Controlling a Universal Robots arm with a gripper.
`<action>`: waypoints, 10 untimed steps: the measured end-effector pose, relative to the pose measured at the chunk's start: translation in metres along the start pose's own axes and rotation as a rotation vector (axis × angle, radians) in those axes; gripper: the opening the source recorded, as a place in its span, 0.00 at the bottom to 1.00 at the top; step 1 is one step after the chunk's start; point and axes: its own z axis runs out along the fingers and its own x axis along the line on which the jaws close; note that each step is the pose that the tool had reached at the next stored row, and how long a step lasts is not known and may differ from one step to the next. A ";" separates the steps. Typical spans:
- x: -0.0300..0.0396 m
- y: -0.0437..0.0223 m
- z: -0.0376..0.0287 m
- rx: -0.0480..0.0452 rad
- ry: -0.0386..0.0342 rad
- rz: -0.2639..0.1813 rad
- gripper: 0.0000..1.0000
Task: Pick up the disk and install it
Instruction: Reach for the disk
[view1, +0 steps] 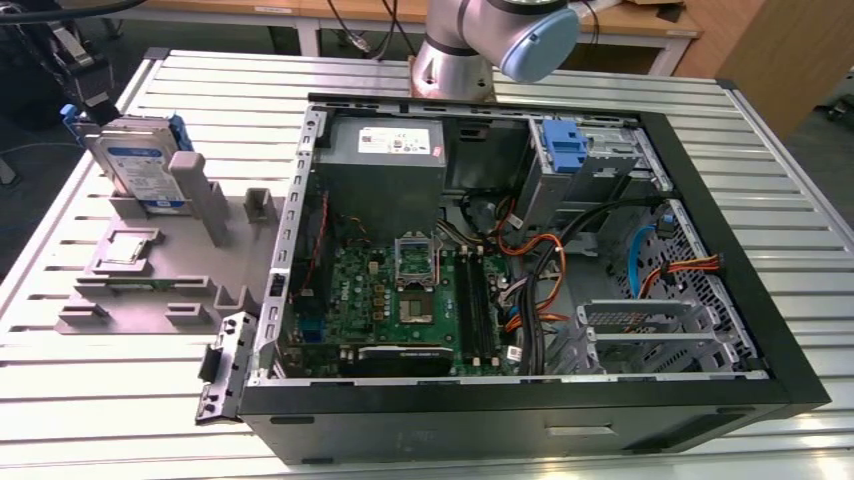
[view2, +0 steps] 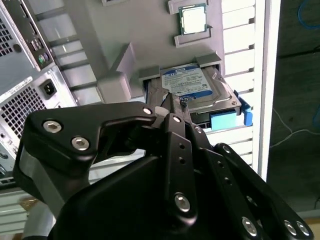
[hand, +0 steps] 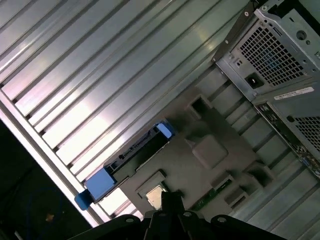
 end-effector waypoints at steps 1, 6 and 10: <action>0.0001 0.0000 0.0000 -0.0002 -0.0004 0.010 0.10; 0.0000 0.0000 0.0000 -0.0004 -0.0006 0.013 0.10; 0.0001 0.0000 0.0001 -0.0005 -0.0006 0.013 0.10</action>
